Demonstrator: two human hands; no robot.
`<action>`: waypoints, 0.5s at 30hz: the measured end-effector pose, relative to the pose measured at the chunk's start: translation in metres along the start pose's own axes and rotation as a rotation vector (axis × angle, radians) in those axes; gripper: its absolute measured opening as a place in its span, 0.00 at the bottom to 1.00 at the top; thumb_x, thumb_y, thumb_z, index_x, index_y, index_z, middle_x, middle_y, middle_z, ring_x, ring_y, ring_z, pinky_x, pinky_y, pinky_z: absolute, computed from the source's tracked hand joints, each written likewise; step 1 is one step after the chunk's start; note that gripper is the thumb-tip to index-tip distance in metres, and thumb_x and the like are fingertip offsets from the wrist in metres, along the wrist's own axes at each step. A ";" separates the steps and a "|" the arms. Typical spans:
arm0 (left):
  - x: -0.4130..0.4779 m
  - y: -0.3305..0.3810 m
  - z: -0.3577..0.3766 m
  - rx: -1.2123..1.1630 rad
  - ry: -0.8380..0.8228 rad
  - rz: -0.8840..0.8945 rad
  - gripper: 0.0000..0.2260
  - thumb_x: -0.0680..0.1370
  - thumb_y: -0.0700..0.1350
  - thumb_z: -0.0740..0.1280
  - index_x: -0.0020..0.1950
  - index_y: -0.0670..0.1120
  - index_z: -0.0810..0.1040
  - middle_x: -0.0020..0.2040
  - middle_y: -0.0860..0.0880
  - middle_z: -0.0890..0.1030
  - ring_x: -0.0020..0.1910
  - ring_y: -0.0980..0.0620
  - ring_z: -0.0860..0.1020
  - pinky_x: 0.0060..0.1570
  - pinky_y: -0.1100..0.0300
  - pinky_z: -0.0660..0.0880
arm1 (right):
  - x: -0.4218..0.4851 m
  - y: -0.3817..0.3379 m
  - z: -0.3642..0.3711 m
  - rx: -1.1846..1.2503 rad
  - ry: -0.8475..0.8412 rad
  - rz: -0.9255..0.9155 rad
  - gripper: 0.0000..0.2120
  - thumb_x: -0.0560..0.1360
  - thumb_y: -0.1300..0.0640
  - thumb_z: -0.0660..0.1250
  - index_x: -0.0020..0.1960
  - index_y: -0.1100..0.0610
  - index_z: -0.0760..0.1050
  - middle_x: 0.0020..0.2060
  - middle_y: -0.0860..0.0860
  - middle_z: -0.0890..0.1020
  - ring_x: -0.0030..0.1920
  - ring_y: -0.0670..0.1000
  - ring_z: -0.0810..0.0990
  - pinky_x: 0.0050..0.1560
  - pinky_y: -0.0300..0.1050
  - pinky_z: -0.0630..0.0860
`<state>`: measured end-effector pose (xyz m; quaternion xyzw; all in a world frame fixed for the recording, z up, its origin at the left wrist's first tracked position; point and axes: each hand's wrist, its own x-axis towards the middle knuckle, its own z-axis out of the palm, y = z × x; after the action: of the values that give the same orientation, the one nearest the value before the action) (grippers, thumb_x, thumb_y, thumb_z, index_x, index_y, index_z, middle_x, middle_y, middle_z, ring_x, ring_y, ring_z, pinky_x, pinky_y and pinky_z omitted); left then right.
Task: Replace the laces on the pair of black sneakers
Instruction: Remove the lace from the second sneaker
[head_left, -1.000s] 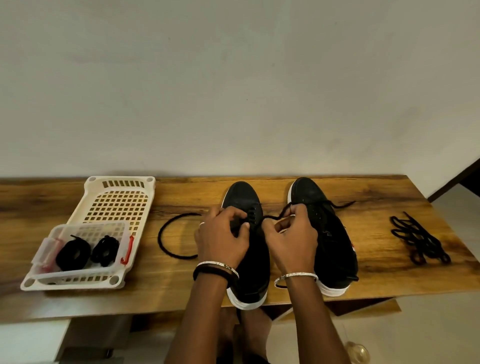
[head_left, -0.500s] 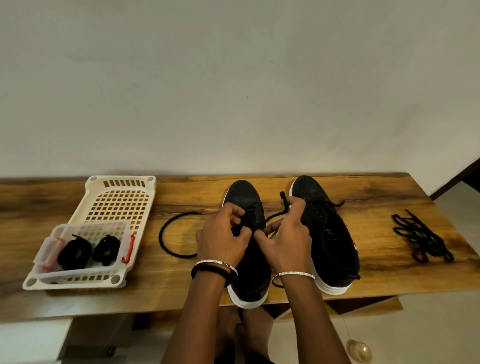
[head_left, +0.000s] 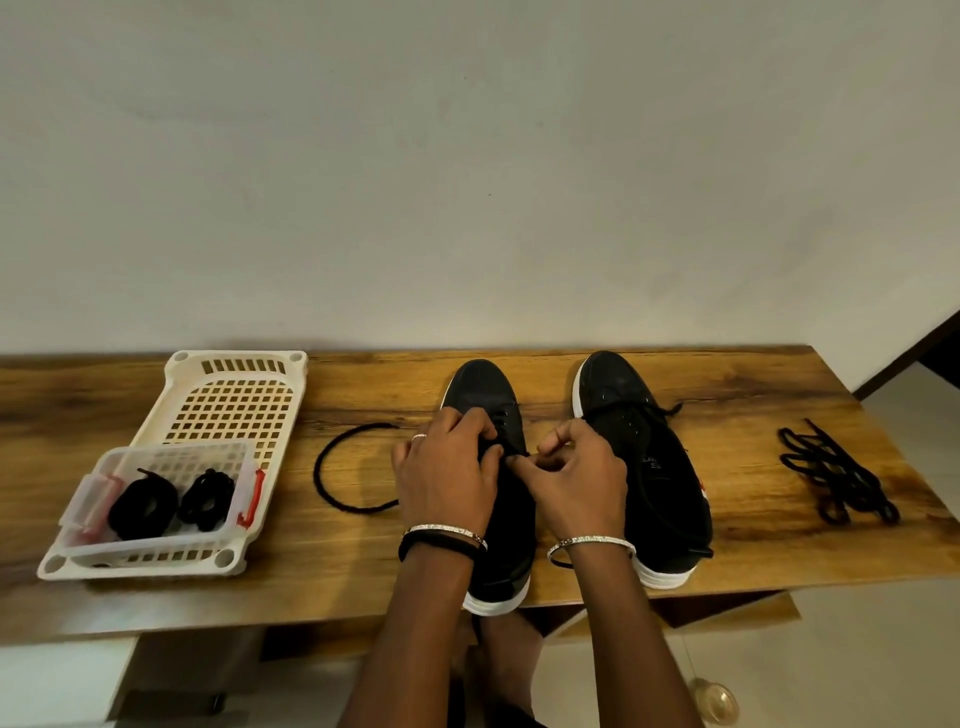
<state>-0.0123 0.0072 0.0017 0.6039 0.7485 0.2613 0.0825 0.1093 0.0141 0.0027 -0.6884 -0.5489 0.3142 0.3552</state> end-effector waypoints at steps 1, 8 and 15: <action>0.000 0.000 0.002 -0.012 0.016 0.001 0.05 0.77 0.53 0.68 0.51 0.58 0.75 0.51 0.58 0.76 0.50 0.54 0.77 0.55 0.55 0.64 | 0.000 0.001 0.000 -0.012 -0.007 -0.008 0.12 0.68 0.55 0.79 0.41 0.50 0.76 0.32 0.44 0.82 0.33 0.40 0.80 0.35 0.32 0.73; 0.000 0.000 0.010 -0.606 0.110 -0.364 0.08 0.71 0.42 0.75 0.39 0.52 0.77 0.37 0.56 0.80 0.39 0.54 0.80 0.37 0.59 0.74 | -0.001 -0.003 0.002 -0.082 -0.029 0.001 0.05 0.71 0.53 0.76 0.40 0.49 0.80 0.33 0.43 0.82 0.36 0.40 0.79 0.34 0.34 0.70; 0.013 -0.017 0.011 -1.080 0.027 -0.747 0.09 0.73 0.34 0.70 0.43 0.49 0.78 0.46 0.45 0.84 0.48 0.43 0.83 0.45 0.51 0.80 | -0.001 -0.004 0.000 -0.074 -0.049 0.039 0.06 0.71 0.54 0.76 0.39 0.49 0.80 0.33 0.42 0.82 0.36 0.39 0.79 0.34 0.32 0.68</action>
<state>-0.0250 0.0207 -0.0134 0.1738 0.6722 0.5617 0.4499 0.1072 0.0140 0.0063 -0.7035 -0.5552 0.3175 0.3097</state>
